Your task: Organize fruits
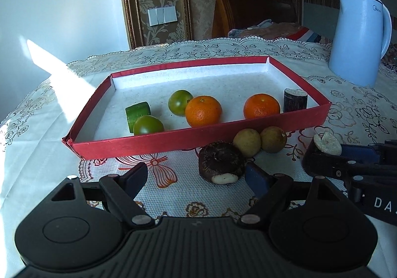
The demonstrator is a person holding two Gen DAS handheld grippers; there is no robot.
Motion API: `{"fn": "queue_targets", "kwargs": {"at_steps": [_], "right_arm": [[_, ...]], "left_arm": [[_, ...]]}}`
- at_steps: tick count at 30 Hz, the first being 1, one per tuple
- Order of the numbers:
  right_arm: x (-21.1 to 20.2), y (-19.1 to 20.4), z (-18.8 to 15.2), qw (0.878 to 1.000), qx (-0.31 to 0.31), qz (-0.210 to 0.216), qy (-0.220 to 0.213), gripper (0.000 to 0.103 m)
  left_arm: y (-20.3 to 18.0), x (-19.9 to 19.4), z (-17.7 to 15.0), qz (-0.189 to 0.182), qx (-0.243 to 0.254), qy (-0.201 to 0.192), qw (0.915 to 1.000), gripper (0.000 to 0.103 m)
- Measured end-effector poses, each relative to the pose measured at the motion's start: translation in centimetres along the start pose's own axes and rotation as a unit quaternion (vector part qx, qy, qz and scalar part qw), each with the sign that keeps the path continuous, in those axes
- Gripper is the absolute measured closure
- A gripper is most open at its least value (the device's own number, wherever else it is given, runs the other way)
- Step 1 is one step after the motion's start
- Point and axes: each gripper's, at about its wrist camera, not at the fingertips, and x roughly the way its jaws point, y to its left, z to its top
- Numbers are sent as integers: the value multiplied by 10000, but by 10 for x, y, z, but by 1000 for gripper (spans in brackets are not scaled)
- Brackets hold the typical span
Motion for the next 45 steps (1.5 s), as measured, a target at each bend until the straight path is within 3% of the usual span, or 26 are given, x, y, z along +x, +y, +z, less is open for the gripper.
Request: {"fn": "queue_targets", "kwargs": {"at_steps": [14, 17, 30, 45], "right_arm": [[0, -1, -1, 10000, 36, 11, -15, 72], [0, 0, -1, 10000, 33, 10, -12, 72], [1, 2, -1, 10000, -47, -61, -3, 72], [2, 6, -1, 9997, -181, -149, 22, 72]], "left_arm": [[3, 16, 10, 1, -267, 267, 9993, 17], [3, 19, 11, 49, -318, 301, 9990, 12], [6, 20, 9, 17, -419, 259, 9988, 11], [4, 16, 7, -16, -378, 147, 9992, 20]]}}
